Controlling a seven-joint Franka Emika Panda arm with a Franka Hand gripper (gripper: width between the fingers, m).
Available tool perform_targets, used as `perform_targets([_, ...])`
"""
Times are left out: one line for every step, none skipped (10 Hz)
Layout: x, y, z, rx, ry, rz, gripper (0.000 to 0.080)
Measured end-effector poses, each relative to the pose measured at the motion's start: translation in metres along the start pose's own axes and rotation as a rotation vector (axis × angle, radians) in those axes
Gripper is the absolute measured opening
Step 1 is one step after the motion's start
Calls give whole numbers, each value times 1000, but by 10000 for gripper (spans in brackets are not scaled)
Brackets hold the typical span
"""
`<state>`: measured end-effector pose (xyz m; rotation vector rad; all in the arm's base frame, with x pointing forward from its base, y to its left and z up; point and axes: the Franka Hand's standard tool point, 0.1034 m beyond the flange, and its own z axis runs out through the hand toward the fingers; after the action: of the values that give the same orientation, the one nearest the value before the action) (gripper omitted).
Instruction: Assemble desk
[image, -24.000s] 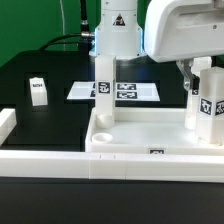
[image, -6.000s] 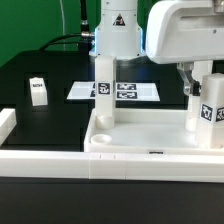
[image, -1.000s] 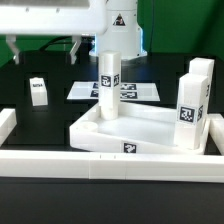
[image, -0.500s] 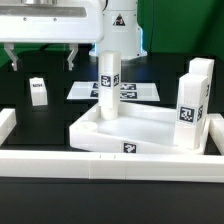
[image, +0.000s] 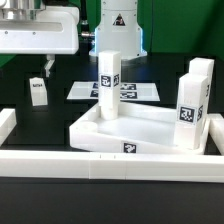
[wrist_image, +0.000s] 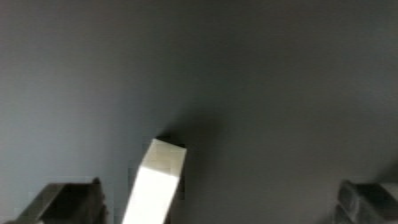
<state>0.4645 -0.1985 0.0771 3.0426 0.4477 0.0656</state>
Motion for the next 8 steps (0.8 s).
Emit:
perform_targets([0,0,0,0,-1,3,649])
perform_targets([0,-4,1,15,-18,12,649])
perform_targets([0,-12,4,42,-78,27,649])
perform_targets([2,-14,9,48,-125,33,649])
perform_targets([-3,-15,19,48,-156,74,649])
perform_targets([-8,-16,25,54,-224,94,649])
perform_targets([-8,-14,26,57,-278,101,649])
perform_targets([-9,-15,25,78,-323,111,649])
